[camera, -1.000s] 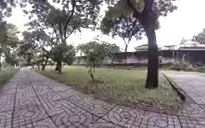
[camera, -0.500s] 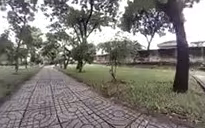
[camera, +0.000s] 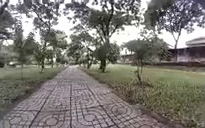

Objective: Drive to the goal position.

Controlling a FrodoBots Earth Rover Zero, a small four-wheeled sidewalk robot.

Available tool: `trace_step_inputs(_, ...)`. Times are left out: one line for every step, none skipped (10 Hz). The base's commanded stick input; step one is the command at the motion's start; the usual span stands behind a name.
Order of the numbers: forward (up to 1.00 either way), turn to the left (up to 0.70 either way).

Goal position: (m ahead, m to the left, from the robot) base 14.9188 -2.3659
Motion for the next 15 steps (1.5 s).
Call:
trace_step_inputs(0.50, 0.21)
trace_step_inputs(0.50, 0.11)
trace_step_inputs(0.50, 0.01)
trace_step_inputs(0.50, 0.00)
trace_step_inputs(0.50, 0.00)
trace_step_inputs(0.50, 0.00)
trace_step_inputs(0.50, 0.00)
trace_step_inputs(0.50, 0.00)
trace_step_inputs(0.50, 0.00)
trace_step_inputs(0.50, 0.00)
trace_step_inputs(0.50, 0.00)
trace_step_inputs(0.50, -0.11)
trace_step_inputs(0.50, -0.24)
trace_step_inputs(0.50, -0.27)
trace_step_inputs(0.50, -0.26)
